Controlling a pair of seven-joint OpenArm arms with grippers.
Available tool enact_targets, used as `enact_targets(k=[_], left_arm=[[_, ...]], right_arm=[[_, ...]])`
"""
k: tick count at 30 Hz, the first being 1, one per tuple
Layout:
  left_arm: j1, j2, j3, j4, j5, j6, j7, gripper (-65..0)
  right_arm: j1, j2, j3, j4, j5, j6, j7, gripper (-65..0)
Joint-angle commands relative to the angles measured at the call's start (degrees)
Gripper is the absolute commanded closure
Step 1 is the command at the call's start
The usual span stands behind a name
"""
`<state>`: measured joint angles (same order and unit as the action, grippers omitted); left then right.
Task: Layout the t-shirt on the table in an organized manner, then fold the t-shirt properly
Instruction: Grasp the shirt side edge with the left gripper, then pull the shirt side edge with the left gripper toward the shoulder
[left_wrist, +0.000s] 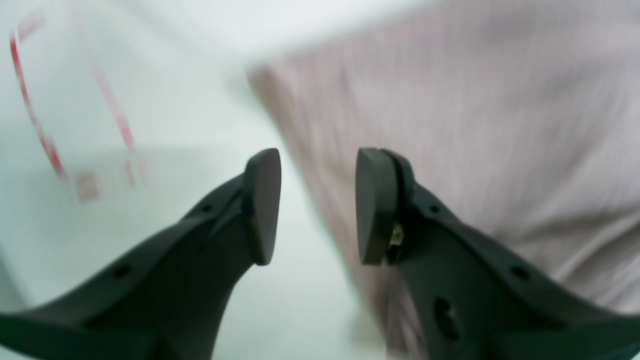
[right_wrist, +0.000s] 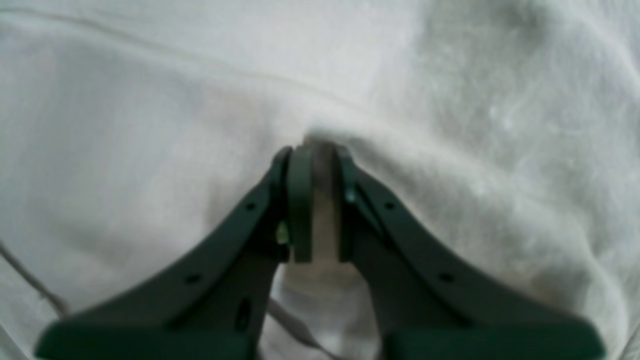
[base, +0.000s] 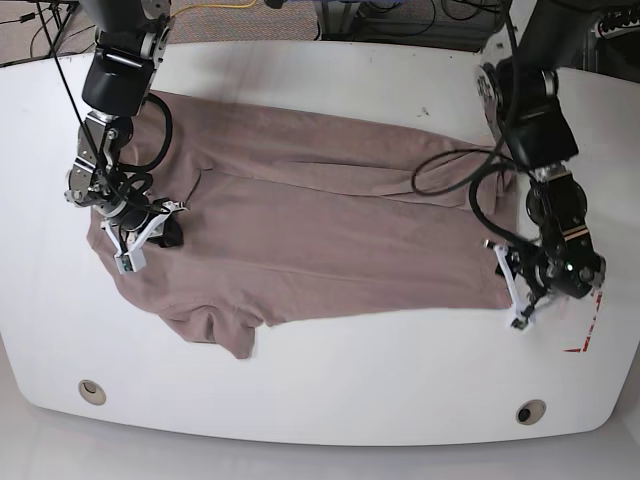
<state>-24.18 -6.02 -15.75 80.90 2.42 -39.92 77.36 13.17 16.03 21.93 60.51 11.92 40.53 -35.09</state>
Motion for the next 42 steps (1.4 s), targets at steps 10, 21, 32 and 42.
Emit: enact_targets(k=[10,21,32,42], left_arm=[[16.6,-0.4,7.2,27.1,-0.1,-0.1,2.6,-41.0],[25.9,-0.4,8.3,30.4,-0.3,-0.1,2.6,-40.8],[28.2,-0.2,8.4,30.3,-0.3,-0.1,2.6,-40.8],[28.2,-0.2,11.6,29.9,-0.3,-0.1,2.6,-40.8]], right_arm=[[0.3,0.7,0.2,0.3,-1.9,-0.5,-2.1,-6.2],[0.2,0.6,0.2,0.3,-1.8,-0.5,-2.1,-6.0],[-0.9,0.6,0.3,0.3,-1.8,-0.5,-2.0,-6.0],[-1.7,0.6,0.3,0.3,-1.7,-0.5,-1.9,-6.0]])
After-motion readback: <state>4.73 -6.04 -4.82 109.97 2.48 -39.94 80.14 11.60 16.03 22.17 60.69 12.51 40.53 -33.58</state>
